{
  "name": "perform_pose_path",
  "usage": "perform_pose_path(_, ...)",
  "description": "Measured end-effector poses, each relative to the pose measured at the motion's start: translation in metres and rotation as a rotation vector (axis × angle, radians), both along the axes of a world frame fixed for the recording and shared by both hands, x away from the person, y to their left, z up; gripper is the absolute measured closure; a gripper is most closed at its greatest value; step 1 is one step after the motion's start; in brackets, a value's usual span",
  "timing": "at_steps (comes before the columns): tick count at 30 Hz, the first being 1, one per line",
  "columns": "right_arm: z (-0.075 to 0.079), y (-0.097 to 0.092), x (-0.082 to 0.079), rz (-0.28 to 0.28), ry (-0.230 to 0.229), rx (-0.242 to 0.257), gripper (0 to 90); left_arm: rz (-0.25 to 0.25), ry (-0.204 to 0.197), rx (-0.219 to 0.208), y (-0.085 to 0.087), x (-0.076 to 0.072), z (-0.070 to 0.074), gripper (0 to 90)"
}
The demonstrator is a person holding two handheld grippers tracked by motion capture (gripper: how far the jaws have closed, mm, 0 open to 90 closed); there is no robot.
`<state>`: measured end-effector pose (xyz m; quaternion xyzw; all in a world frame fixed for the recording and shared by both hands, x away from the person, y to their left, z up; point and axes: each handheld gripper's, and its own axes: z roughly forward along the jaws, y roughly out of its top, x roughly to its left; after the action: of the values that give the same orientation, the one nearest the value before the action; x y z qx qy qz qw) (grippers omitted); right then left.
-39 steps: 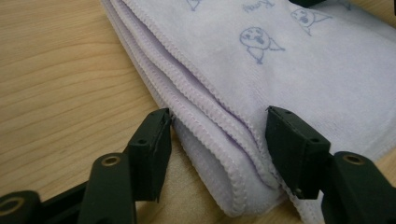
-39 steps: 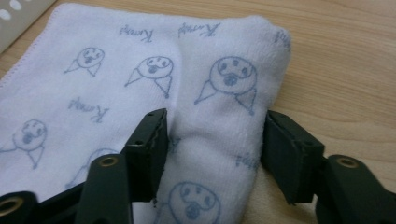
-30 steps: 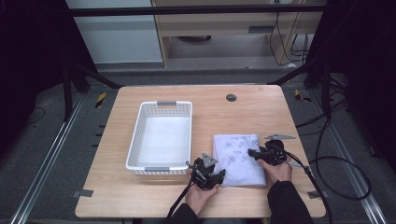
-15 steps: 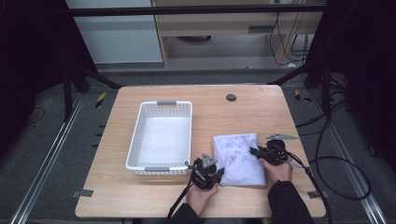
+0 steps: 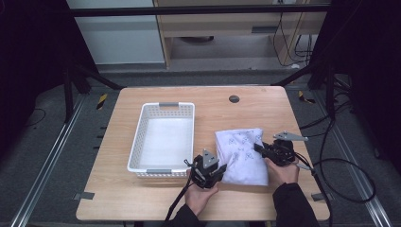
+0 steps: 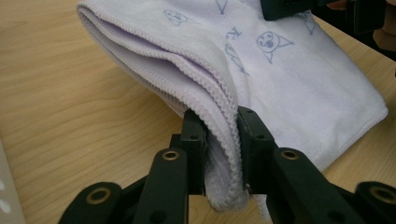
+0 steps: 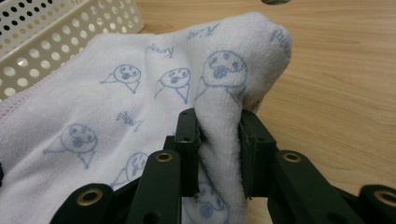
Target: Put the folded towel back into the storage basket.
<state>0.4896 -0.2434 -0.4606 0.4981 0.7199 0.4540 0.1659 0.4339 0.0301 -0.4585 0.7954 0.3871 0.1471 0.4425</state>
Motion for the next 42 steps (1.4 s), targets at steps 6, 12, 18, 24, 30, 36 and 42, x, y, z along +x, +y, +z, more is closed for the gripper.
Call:
perform_pose_path(6, 0.008, -0.001, -0.003, -0.005, -0.025, 0.013, 72.0, -0.008, -0.018, -0.001, 0.001, -0.001, 0.008, 73.6)
perform_pose_path(12, 0.018, 0.002, -0.006, -0.002, -0.061, -0.013, 72.0, -0.011, -0.040, 0.003, 0.002, -0.002, 0.017, 73.5)
perform_pose_path(18, 0.027, 0.004, -0.007, 0.000, -0.087, -0.007, 71.9, -0.016, -0.052, -0.003, 0.006, -0.003, 0.026, 73.6)
perform_pose_path(24, 0.035, 0.006, -0.009, 0.003, -0.104, 0.004, 72.0, -0.015, -0.065, -0.002, 0.010, -0.003, 0.035, 73.5)
perform_pose_path(30, 0.043, 0.010, -0.007, 0.004, -0.115, 0.004, 72.0, -0.014, -0.079, 0.002, 0.013, -0.003, 0.044, 73.5)
perform_pose_path(36, 0.052, 0.016, -0.007, 0.005, -0.127, 0.005, 72.1, -0.013, -0.091, 0.003, 0.021, -0.001, 0.057, 73.6)
perform_pose_path(42, 0.065, 0.026, -0.003, 0.007, -0.144, 0.023, 72.1, -0.001, -0.110, 0.003, 0.031, 0.000, 0.071, 73.6)
